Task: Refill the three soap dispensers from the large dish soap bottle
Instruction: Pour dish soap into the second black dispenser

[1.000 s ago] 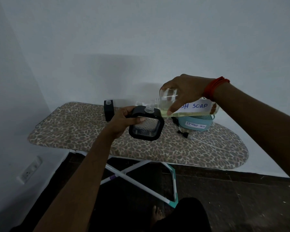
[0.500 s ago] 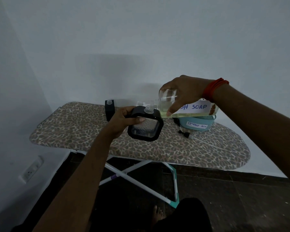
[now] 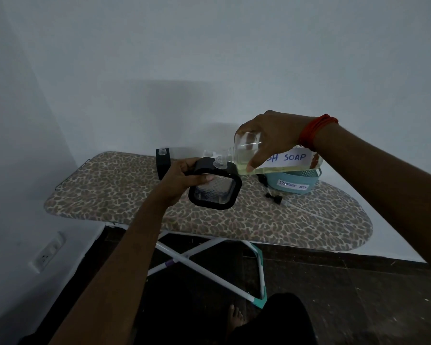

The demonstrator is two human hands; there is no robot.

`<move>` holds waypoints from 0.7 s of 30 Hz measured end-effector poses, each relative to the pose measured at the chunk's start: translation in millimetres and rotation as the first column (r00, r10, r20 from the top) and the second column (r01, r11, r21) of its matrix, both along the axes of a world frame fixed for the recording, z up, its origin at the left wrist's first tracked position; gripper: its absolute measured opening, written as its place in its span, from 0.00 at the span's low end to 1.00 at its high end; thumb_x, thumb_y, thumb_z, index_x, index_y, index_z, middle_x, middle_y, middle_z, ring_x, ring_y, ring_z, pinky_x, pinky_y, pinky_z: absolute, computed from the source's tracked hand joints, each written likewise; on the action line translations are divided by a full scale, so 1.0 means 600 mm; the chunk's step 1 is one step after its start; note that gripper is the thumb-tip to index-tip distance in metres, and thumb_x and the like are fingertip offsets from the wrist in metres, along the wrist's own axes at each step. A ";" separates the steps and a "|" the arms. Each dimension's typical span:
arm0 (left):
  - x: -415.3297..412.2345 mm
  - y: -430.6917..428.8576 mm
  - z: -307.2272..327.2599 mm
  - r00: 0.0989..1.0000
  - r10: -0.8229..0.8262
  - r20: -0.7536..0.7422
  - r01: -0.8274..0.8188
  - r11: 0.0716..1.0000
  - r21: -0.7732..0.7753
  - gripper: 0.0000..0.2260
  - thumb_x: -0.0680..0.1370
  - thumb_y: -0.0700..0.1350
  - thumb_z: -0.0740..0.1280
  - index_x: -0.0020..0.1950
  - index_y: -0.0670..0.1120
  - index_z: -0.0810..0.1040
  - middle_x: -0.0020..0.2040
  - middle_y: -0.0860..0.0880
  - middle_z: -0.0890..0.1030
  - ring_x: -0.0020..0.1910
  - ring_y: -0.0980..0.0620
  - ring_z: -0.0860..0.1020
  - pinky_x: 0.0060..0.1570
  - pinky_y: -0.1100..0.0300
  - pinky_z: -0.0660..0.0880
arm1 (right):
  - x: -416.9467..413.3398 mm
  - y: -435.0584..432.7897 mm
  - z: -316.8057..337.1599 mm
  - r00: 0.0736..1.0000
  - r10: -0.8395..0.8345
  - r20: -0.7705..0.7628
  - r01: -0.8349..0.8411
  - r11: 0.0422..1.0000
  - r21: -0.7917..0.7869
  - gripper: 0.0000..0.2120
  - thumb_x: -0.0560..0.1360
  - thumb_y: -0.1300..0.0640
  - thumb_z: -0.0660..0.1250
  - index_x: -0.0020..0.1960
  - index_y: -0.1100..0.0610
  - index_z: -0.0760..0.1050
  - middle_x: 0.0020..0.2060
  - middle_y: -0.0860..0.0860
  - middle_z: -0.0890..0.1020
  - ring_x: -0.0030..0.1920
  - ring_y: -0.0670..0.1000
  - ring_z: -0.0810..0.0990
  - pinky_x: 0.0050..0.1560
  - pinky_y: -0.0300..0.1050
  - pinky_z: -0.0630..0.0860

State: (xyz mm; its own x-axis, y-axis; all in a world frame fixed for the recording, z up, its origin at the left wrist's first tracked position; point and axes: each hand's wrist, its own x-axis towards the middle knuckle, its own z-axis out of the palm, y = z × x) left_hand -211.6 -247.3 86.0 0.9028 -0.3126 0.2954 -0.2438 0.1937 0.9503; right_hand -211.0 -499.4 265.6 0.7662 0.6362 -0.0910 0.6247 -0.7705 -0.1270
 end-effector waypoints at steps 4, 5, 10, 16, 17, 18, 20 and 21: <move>0.001 -0.001 -0.002 1.000 0.004 0.004 -0.004 1.000 0.003 0.18 0.70 0.38 0.75 0.60 0.43 0.83 0.54 0.46 0.86 0.54 0.48 0.84 0.54 0.58 0.80 | 0.002 -0.002 -0.002 1.000 -0.001 0.009 0.001 1.000 -0.002 0.27 0.60 0.34 0.80 0.55 0.39 0.76 0.47 0.40 0.84 0.38 0.28 0.75 0.44 0.36 0.70; 0.002 -0.002 -0.002 1.000 0.006 0.006 -0.006 1.000 0.007 0.18 0.71 0.38 0.75 0.61 0.42 0.82 0.54 0.46 0.86 0.55 0.47 0.84 0.54 0.57 0.80 | 0.003 -0.003 -0.002 1.000 -0.001 0.011 0.001 1.000 -0.002 0.28 0.60 0.34 0.80 0.56 0.39 0.76 0.48 0.40 0.84 0.38 0.27 0.75 0.44 0.37 0.70; 0.000 -0.004 -0.001 1.000 0.001 -0.001 -0.001 1.000 0.010 0.19 0.71 0.37 0.74 0.61 0.42 0.81 0.53 0.48 0.87 0.53 0.49 0.85 0.52 0.59 0.80 | 0.006 -0.004 -0.003 1.000 -0.003 0.017 0.004 1.000 -0.004 0.31 0.59 0.32 0.79 0.58 0.40 0.77 0.48 0.40 0.84 0.39 0.27 0.75 0.46 0.38 0.71; 0.000 -0.007 0.000 1.000 0.005 -0.006 -0.005 1.000 0.011 0.19 0.70 0.37 0.74 0.61 0.41 0.81 0.51 0.49 0.87 0.51 0.51 0.85 0.51 0.60 0.80 | 0.006 -0.006 -0.002 1.000 0.005 0.018 -0.005 1.000 -0.008 0.29 0.59 0.32 0.79 0.56 0.39 0.76 0.47 0.40 0.84 0.39 0.27 0.75 0.43 0.36 0.70; 0.000 -0.007 -0.001 1.000 0.005 -0.006 -0.005 1.000 0.008 0.19 0.70 0.37 0.75 0.61 0.41 0.81 0.51 0.49 0.87 0.51 0.51 0.85 0.51 0.60 0.80 | 0.006 -0.006 -0.002 1.000 0.004 0.019 -0.004 1.000 -0.008 0.29 0.59 0.32 0.79 0.56 0.38 0.76 0.47 0.40 0.84 0.39 0.27 0.75 0.43 0.35 0.70; -0.001 -0.007 -0.001 1.000 0.005 -0.006 -0.005 1.000 0.007 0.19 0.70 0.37 0.75 0.61 0.41 0.81 0.51 0.49 0.87 0.51 0.51 0.85 0.51 0.60 0.80 | 0.005 -0.006 -0.002 1.000 0.004 0.020 -0.003 1.000 -0.009 0.29 0.59 0.32 0.79 0.56 0.38 0.75 0.47 0.39 0.84 0.39 0.27 0.75 0.43 0.35 0.69; -0.001 -0.007 -0.001 1.000 0.004 -0.002 -0.004 1.000 0.007 0.19 0.70 0.37 0.75 0.61 0.42 0.81 0.51 0.49 0.87 0.51 0.51 0.85 0.51 0.60 0.80 | 0.005 -0.005 -0.003 1.000 0.000 0.019 0.000 1.000 -0.015 0.28 0.60 0.33 0.79 0.55 0.37 0.75 0.47 0.39 0.84 0.39 0.28 0.76 0.43 0.35 0.69; -0.001 -0.007 0.000 1.000 0.004 -0.001 -0.004 1.000 0.008 0.19 0.70 0.38 0.75 0.61 0.42 0.81 0.52 0.49 0.87 0.52 0.51 0.85 0.51 0.60 0.80 | 0.004 -0.005 -0.003 1.000 -0.002 0.018 0.002 1.000 -0.017 0.27 0.60 0.33 0.79 0.55 0.37 0.75 0.47 0.39 0.84 0.39 0.29 0.76 0.43 0.34 0.69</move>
State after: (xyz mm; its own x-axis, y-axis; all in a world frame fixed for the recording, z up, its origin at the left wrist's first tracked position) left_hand -212.2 -251.3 85.8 0.9043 -0.3112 0.2922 -0.2439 0.1853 0.9519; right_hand -208.4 -502.6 263.9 0.7691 0.6330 -0.0882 0.6251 -0.7737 -0.1028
